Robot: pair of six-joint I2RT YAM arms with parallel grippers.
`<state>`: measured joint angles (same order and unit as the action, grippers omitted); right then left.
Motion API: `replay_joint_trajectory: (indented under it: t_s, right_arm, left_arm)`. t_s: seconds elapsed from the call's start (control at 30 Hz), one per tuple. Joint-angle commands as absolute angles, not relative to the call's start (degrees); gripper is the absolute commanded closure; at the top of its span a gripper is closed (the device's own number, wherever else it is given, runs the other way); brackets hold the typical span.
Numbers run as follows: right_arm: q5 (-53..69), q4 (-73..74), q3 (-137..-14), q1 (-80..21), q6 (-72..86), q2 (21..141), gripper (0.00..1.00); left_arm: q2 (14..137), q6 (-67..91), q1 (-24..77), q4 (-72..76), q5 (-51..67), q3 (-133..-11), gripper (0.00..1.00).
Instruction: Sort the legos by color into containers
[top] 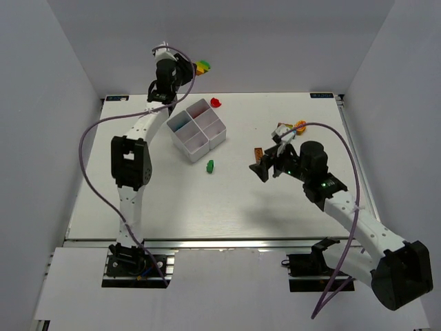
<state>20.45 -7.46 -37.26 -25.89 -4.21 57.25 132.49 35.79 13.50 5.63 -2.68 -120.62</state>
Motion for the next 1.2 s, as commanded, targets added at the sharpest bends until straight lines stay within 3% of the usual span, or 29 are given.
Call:
replay_joint_trajectory:
  t_s: [0.0,0.17,0.3,0.5,1.17]
  right_arm:
    - [27.7,-11.4,-48.5,-25.6,6.2,63.4,0.14]
    - [36.7,-17.1,-58.8,-20.2,30.3,72.1,0.16]
    - [44.5,-33.6,-65.6,-15.2,54.9,80.2,0.18]
    - [45.5,-46.6,-73.5,-14.6,79.7,89.7,0.16]
    - [44.3,-42.6,-79.6,-19.8,68.6,93.9,0.18]
  left_arm:
    - [117.2,44.6,14.2,16.1,11.5,-109.7,1.00]
    - [105.1,48.7,14.1,21.4,18.9,-93.9,1.00]
    - [96.4,54.1,13.8,28.5,22.5,-81.9,1.00]
    - [86.1,65.5,14.1,42.4,23.4,-65.1,1.00]
    - [81.7,74.5,16.3,51.5,27.2,-57.7,1.00]
